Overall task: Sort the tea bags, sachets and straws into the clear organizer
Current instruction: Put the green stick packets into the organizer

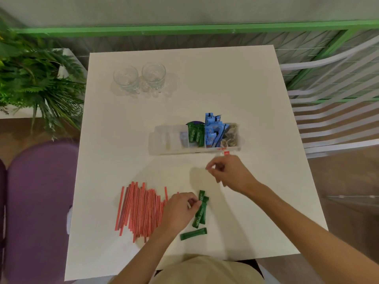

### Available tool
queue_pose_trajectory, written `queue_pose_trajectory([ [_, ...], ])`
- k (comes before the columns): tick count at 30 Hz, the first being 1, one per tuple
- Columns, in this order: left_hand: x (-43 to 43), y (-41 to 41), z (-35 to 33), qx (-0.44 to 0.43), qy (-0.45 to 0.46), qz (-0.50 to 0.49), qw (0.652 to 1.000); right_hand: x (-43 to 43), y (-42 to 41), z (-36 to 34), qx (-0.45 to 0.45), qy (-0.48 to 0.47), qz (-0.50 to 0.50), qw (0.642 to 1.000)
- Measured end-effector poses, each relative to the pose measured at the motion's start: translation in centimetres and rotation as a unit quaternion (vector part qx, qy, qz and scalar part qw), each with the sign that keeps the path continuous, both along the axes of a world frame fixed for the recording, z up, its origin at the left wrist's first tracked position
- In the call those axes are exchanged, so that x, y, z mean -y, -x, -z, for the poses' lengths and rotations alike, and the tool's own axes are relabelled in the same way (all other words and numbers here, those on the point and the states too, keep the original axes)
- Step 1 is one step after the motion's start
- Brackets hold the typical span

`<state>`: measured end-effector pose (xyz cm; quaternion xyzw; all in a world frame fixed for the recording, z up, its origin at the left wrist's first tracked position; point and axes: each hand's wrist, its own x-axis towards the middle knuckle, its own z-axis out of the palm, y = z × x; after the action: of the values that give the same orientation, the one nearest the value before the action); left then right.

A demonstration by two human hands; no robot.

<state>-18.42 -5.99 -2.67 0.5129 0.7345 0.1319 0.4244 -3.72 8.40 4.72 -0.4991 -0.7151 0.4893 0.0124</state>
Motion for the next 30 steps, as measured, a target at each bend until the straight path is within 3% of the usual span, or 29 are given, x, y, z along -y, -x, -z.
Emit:
queue_pose_trajectory([
  [6,1.2,-1.9,0.2,-0.097,0.047,0.040,0.993,5.0,-4.3,5.3,0.086,0.094,0.010,0.992],
  [11,0.7,-3.5,0.3,-0.158,0.062,0.049,0.984,7.6,-4.9,7.0,0.074,0.150,0.051,0.985],
  [20,1.4,-5.2,0.6,-0.076,0.065,-0.054,0.994,7.8,-3.8,8.0,0.035,0.181,0.135,0.974],
  [24,1.7,-5.7,0.7,-0.064,0.053,-0.086,0.993,8.8,-3.8,8.5,0.057,0.178,0.110,0.976],
  [30,1.6,-5.6,0.8,-0.037,0.044,-0.172,0.983,9.4,-3.8,8.1,0.147,0.064,0.011,0.987],
])
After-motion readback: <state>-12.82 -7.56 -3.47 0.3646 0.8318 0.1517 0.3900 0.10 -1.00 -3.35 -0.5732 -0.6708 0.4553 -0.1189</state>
